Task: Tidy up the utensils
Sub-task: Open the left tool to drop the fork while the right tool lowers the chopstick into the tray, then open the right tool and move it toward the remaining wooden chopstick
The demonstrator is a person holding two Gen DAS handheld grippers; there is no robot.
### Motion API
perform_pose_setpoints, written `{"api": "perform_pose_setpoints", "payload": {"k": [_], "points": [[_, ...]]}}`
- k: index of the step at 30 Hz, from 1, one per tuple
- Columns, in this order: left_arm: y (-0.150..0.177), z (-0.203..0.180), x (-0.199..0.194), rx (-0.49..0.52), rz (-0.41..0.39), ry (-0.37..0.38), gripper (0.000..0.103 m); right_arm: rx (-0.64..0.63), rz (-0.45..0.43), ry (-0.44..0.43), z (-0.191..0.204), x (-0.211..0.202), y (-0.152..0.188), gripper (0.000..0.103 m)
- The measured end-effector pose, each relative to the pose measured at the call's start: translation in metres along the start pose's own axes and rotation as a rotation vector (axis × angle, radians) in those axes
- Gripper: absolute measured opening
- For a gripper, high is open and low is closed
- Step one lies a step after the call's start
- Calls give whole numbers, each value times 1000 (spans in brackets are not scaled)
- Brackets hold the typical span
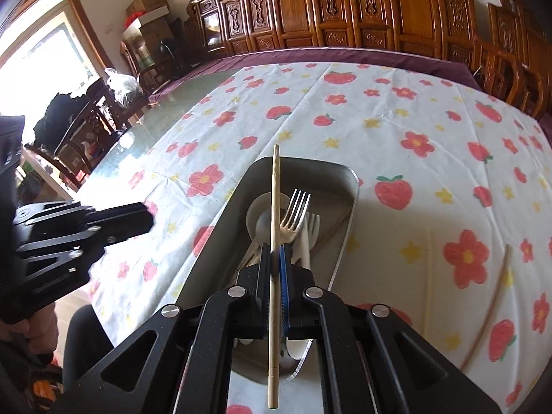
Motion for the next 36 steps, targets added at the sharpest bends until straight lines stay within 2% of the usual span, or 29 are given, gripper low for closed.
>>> {"api": "perform_pose_setpoints", "payload": {"k": [9, 15, 20, 27, 30, 36], "points": [[8, 19, -24, -42, -28, -32, 8, 38, 25, 22, 8, 29, 3, 6], [9, 16, -28, -46, -29, -38, 8, 91, 39, 17, 8, 41, 5, 6], [6, 11, -28, -38, -31, -37, 8, 87, 37, -12, 12, 42, 5, 9], [0, 1, -29, -31, -36, -36, 9, 21, -17, -12, 2, 1, 4, 9], [-3, -7, -30, -27, -45, -34, 18, -18, -51, 13, -10, -26, 5, 9], [-13, -27, -28, 0, -53, -19, 23, -13, -108, 57, -51, -69, 9, 9]]}}
Point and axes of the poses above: each gripper's, at about its wrist camera, not at the fingertips, and x roughly the way its jaws point, z to its left, y to its underside, the point moved 6 cm from there along x, roughly the way its jaws point, and after that the axes turned 15 degrees about x, right-handed, at the moved point
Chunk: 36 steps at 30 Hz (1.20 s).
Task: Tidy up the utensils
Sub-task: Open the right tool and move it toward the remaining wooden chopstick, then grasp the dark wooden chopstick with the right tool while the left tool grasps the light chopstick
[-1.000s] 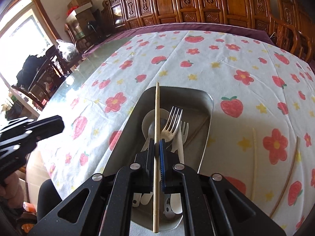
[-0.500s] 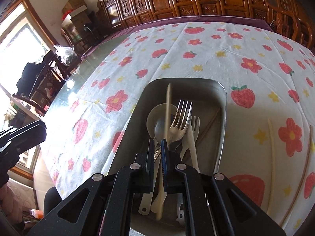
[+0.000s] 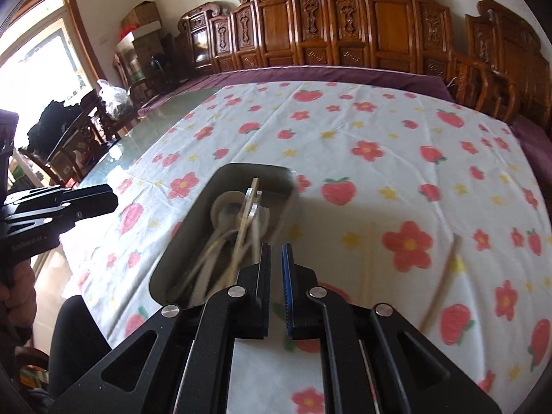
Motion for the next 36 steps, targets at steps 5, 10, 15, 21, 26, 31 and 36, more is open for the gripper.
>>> {"api": "perform_pose_setpoints", "payload": {"k": [5, 10, 15, 21, 26, 31, 36], "points": [[-8, -21, 5, 16, -7, 23, 32, 27, -29, 63, -40, -19, 5, 9], [-12, -42, 15, 30, -3, 44, 50, 68, -21, 135, -79, -18, 16, 22], [-17, -61, 27, 42, 5, 65, 66, 98, 21, 208, -118, 3, 32, 24], [-25, -85, 43, 67, 20, 77, 67, 125, 57, 257, -144, 30, 40, 24], [-26, -99, 55, 84, 47, 79, 67, 132, 86, 284, -150, 44, 42, 24], [-26, -112, 64, 97, 69, 77, 67, 90, 96, 316, -150, 47, 46, 17], [-27, -125, 74, 105, 82, 83, 67, 81, 118, 329, -160, 38, 52, 6]]}}
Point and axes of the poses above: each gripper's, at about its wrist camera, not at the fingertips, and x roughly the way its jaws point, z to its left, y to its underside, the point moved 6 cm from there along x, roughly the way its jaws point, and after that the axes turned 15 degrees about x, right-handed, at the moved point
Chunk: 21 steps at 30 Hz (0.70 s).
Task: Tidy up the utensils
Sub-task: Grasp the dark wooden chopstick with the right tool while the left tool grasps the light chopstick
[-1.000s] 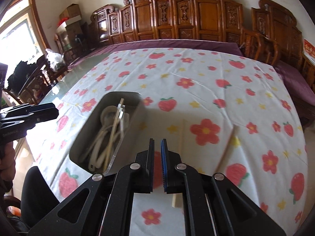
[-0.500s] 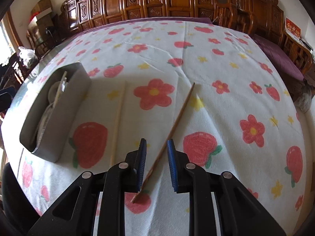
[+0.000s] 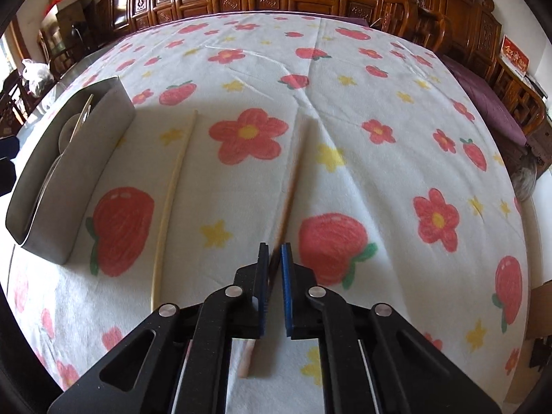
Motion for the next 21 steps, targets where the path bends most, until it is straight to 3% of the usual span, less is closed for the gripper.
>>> {"api": "perform_pose_setpoints", "payload": {"k": [12, 21], "points": [[-11, -39, 48, 22, 45, 26, 67, 57, -24, -58, -33, -30, 22, 6], [-15, -54, 79, 32, 91, 20, 49, 71, -52, -89, -45, -46, 28, 6]]}}
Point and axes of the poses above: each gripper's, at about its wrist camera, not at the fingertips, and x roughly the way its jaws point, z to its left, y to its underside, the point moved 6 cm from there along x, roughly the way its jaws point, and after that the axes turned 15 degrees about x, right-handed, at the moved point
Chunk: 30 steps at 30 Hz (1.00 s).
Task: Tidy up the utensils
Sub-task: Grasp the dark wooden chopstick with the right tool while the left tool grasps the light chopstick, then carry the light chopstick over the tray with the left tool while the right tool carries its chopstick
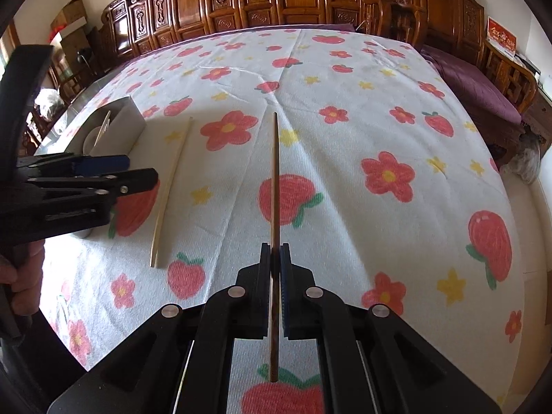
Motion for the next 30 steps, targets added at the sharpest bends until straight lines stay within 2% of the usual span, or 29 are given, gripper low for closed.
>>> {"api": "perform_pose_setpoints", "payload": {"k": [6, 11, 12, 13, 14, 16, 23, 30], "points": [[-2, -6, 20, -5, 46, 6, 43, 10, -12, -13, -4, -6, -1, 6], [0, -9, 28, -3, 62, -11, 33, 11, -14, -16, -3, -7, 0, 6], [0, -10, 28, 1, 64, -19, 28, 13, -15, -16, -3, -7, 0, 6], [0, -10, 28, 2, 62, -21, 15, 14, -15, -17, -3, -7, 1, 6], [0, -10, 28, 1, 60, -14, 9, 16, -16, -18, -3, -8, 1, 6], [2, -9, 27, 2, 70, -1, 5, 14, -16, -18, -1, -8, 2, 6], [9, -10, 19, 30, 75, 1, 4, 6, -26, -21, 6, -14, 4, 6], [10, -6, -12, 43, 16, 14, 4, -4, -43, -28, 18, -24, 2, 6]]}}
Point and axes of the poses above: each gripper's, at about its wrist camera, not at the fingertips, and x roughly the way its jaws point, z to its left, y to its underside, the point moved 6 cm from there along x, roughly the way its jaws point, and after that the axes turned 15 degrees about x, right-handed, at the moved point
